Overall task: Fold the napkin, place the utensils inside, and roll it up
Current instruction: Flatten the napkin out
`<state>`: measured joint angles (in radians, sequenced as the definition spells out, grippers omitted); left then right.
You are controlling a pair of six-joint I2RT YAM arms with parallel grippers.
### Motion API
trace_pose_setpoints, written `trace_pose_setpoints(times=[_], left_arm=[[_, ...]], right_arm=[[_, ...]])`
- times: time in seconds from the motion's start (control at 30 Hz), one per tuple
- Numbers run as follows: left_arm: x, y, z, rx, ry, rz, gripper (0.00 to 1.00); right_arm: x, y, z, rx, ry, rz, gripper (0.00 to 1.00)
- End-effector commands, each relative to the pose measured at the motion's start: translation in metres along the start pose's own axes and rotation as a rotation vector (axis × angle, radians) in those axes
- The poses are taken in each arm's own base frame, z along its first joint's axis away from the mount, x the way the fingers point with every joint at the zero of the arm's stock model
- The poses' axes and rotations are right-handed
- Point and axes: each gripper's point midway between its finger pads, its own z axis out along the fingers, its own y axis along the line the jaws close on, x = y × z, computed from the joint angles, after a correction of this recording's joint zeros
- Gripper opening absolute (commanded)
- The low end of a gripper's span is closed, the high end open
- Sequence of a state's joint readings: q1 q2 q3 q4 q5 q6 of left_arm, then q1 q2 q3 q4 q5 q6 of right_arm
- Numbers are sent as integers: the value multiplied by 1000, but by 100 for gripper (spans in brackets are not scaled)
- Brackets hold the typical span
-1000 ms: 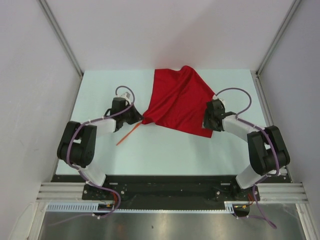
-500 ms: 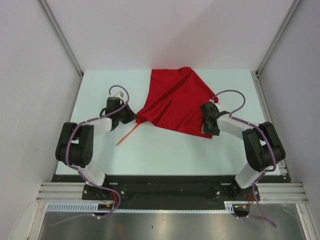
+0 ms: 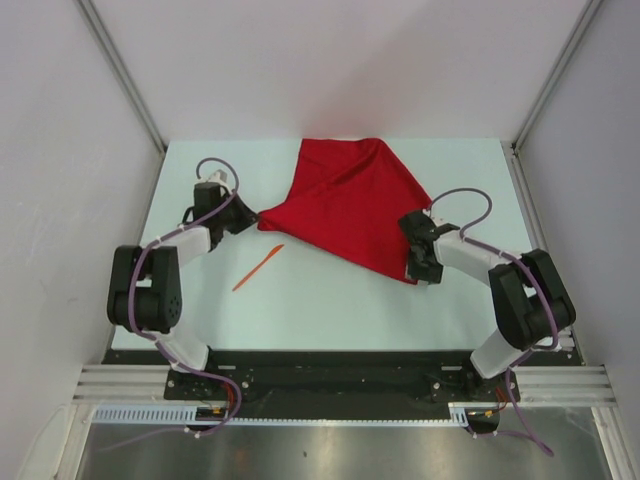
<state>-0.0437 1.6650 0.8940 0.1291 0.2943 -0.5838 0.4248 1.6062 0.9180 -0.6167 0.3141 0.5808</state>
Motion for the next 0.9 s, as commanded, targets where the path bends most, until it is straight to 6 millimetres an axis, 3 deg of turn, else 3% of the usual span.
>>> trace_pose_setpoints(times=[0.0, 0.07, 0.17, 0.2, 0.33, 0.4, 0.43, 0.47, 0.53, 0.57, 0.6, 0.67, 0.7, 0.87], left_arm=[[-26, 2, -9, 9, -73, 4, 0], [-29, 14, -12, -13, -76, -9, 0], [-32, 31, -20, -64, -87, -21, 0], [-35, 32, -24, -75, -102, -21, 0], [-37, 53, -35, -128, -110, -57, 0], [-39, 60, -38, -149, -112, -67, 0], [-38, 62, -38, -159, -104, -66, 0], [-39, 68, -39, -177, -106, -72, 0], [-39, 72, -40, -193, -96, -77, 0], [-42, 78, -42, -207, -103, -86, 0], [-45, 80, -44, -212, -113, -91, 0], [-55, 87, -54, -235, -154, -105, 0], [-55, 90, -57, -249, -158, -114, 0], [-62, 104, -75, -301, -185, -139, 0]], right_arm=[[17, 0, -21, 3, 52, -26, 50], [3, 13, -32, -61, 17, -20, 54], [-53, 32, -55, -207, -99, 27, 67], [-82, 26, -60, -244, -140, 89, 70], [-160, 36, -73, -502, -265, 175, 74], [-191, 38, -60, -557, -301, 205, 73], [-212, 36, -65, -597, -327, 220, 72], [-224, 40, -49, -610, -323, 221, 71], [-254, 41, -46, -641, -365, 232, 68], [-264, 43, -42, -656, -375, 235, 66], [-263, 49, -17, -655, -329, 240, 64], [-280, 58, -14, -705, -323, 256, 62], [-277, 64, 6, -708, -285, 268, 61], [-272, 93, 26, -818, -236, 317, 61]])
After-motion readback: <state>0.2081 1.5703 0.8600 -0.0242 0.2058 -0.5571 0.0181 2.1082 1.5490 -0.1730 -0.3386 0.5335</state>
